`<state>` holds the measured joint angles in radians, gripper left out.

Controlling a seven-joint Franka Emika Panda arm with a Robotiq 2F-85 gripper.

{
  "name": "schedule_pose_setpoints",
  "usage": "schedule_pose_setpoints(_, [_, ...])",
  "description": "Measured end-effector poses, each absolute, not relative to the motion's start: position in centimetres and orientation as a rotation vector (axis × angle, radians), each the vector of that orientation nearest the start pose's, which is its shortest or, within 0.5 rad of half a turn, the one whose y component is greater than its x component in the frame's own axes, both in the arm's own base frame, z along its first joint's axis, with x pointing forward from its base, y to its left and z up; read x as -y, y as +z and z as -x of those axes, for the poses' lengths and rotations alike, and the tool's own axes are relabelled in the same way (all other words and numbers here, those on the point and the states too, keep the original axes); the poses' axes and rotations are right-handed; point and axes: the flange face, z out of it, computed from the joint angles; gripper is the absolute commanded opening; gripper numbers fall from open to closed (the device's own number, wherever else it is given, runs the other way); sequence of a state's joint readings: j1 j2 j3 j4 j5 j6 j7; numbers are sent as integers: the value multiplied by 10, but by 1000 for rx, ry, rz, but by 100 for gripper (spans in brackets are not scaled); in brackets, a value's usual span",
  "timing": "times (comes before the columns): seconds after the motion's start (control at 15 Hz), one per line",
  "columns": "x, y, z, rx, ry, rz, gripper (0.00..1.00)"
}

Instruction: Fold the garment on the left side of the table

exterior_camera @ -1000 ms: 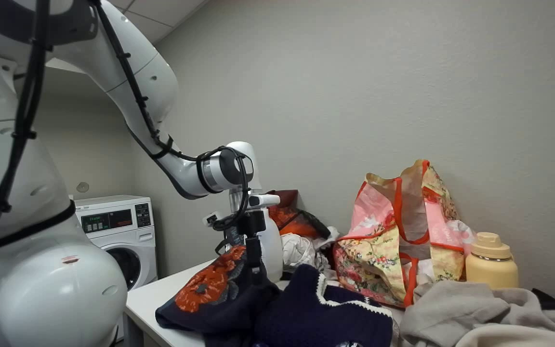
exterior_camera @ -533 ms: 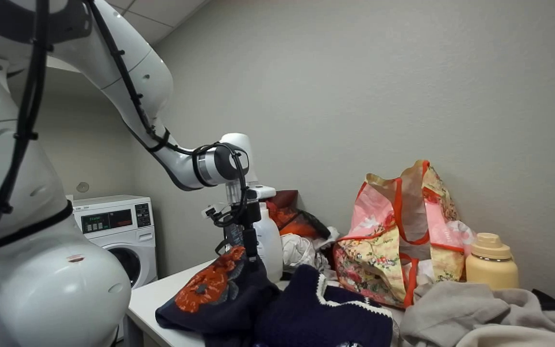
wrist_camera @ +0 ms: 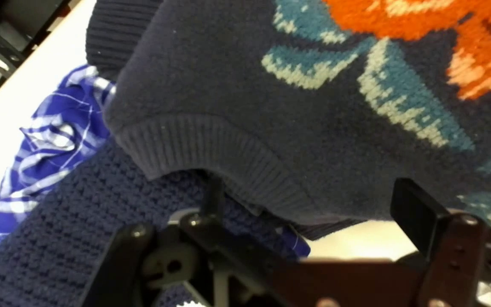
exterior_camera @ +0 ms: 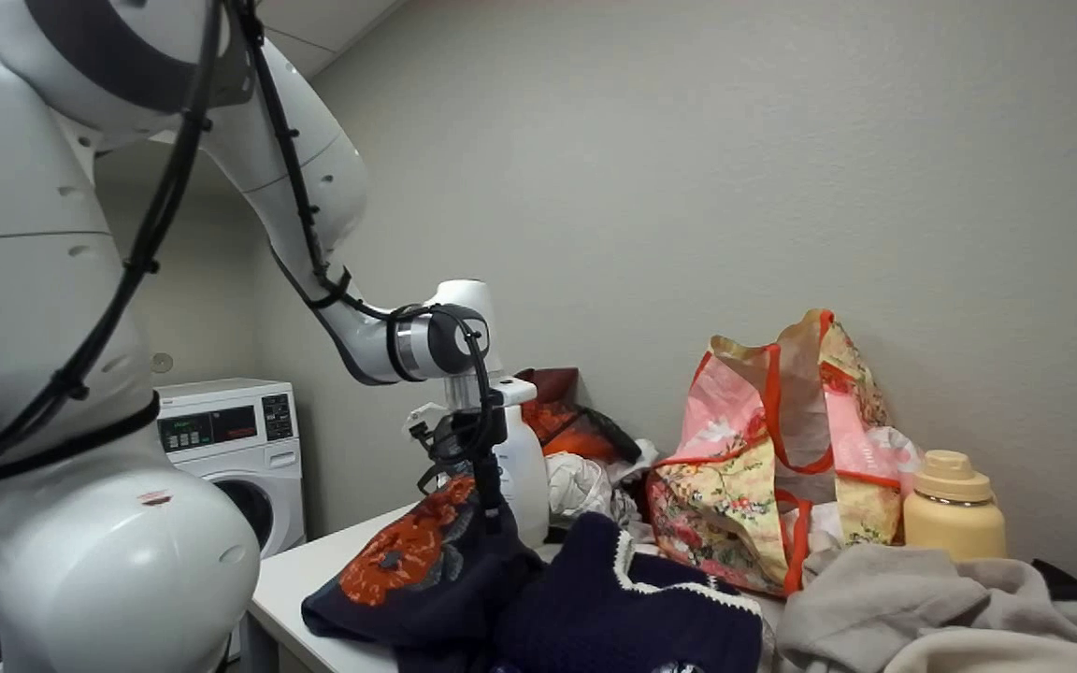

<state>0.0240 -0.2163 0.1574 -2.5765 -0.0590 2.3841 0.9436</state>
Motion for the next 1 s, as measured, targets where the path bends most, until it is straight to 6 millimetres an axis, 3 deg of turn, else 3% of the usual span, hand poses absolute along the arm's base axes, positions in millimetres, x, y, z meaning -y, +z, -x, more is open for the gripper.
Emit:
schedule_pose_setpoints(0.33, [-91, 325, -447, -1080, 8, 2951, 100])
schedule_pose_setpoints(0.67, [-84, 287, -468, -1100, 88, 2970, 100])
schedule_pose_setpoints(1.0, [-79, 265, -486, -1126, 3, 2997, 100])
